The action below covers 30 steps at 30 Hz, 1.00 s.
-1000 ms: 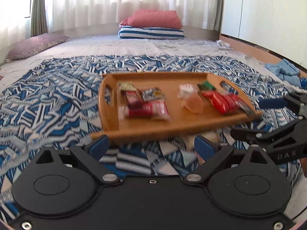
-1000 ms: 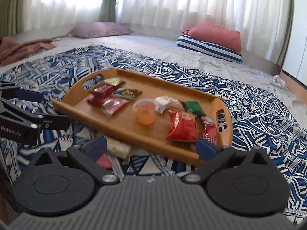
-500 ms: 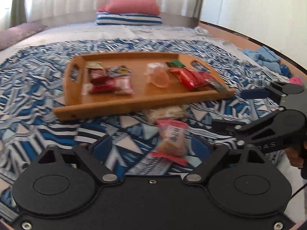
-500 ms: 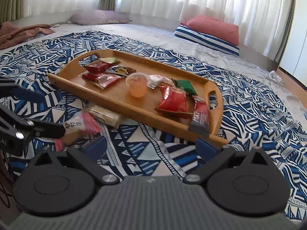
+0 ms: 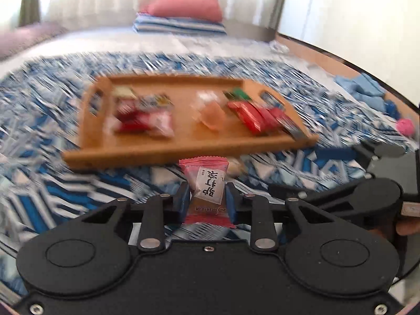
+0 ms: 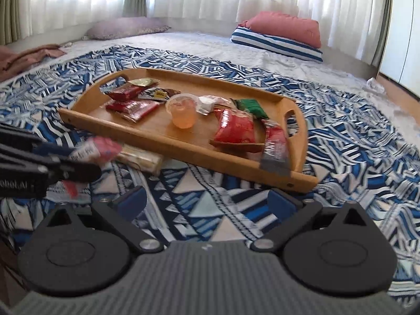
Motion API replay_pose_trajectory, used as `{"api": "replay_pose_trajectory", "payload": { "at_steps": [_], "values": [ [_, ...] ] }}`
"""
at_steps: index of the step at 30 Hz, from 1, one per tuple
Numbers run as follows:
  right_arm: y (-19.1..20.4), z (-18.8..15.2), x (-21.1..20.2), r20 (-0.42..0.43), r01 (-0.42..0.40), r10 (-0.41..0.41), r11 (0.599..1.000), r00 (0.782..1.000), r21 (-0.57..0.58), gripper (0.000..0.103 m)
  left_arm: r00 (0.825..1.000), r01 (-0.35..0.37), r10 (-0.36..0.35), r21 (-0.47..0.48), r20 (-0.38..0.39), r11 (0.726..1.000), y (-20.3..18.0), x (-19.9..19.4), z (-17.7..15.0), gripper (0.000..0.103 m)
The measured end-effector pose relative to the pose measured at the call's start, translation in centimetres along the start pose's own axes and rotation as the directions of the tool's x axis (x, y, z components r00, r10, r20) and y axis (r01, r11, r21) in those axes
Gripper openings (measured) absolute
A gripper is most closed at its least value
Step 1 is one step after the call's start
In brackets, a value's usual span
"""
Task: Organize snacks
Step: 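Grasp the pink candy pack with the left gripper while the right gripper grasps the cream biscuit pack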
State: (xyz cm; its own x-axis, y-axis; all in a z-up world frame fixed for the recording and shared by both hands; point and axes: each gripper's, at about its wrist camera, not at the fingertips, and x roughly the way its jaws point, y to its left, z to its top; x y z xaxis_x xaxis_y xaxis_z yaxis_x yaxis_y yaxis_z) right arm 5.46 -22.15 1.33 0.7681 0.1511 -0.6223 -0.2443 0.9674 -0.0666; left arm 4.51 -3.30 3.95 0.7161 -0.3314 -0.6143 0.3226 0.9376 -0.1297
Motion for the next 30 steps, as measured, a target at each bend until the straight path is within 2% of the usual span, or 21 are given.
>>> {"api": "replay_pose_trajectory", "payload": {
  "at_steps": [4, 8, 14, 18, 21, 23, 26, 30],
  "values": [
    [1.6, 0.7, 1.1, -0.006, -0.037, 0.038, 0.999, 0.999, 0.022, 0.103, 0.997, -0.078, 0.079, -0.029, 0.015, 0.997, 1.9, -0.3, 1.0, 0.027],
    [3.6, 1.5, 2.2, -0.007, -0.061, 0.062, 0.998, 0.998, 0.034, 0.103, 0.993, -0.122, 0.122, -0.07, -0.002, 0.99, 4.0, 0.0, 1.4, 0.027],
    [6.1, 2.4, 4.7, -0.017, 0.018, -0.017, 0.998, 1.0, 0.054, 0.103, 0.98, -0.199, 0.199, -0.068, -0.003, 0.978, 5.8, 0.1, 1.1, 0.027],
    [7.4, 2.6, 5.9, -0.038, 0.036, -0.034, 0.999, 0.999, 0.04, 0.1, 0.979, -0.205, 0.206, -0.094, -0.008, 0.974, 6.7, 0.0, 1.0, 0.027],
    [7.8, 2.7, 5.9, -0.031, 0.048, -0.046, 0.996, 0.998, 0.076, 0.09, 0.978, -0.206, 0.206, -0.097, -0.009, 0.974, 6.9, 0.1, 1.0, 0.027],
    [7.8, 2.6, 5.7, -0.018, 0.053, -0.052, 0.993, 0.999, 0.104, 0.078, 0.979, -0.202, 0.202, -0.104, -0.011, 0.974, 7.0, 0.2, 1.0, 0.027],
    [8.0, 2.4, 5.3, 0.001, 0.068, -0.068, 0.993, 0.998, 0.096, 0.064, 0.981, -0.192, 0.192, -0.109, -0.011, 0.975, 6.9, 0.2, 1.0, 0.027],
    [8.2, 2.2, 4.5, 0.018, 0.065, -0.067, 0.996, 0.998, 0.064, 0.059, 0.984, -0.176, 0.177, -0.104, -0.001, 0.979, 6.5, 0.2, 1.2, 0.027]
  ]
}}
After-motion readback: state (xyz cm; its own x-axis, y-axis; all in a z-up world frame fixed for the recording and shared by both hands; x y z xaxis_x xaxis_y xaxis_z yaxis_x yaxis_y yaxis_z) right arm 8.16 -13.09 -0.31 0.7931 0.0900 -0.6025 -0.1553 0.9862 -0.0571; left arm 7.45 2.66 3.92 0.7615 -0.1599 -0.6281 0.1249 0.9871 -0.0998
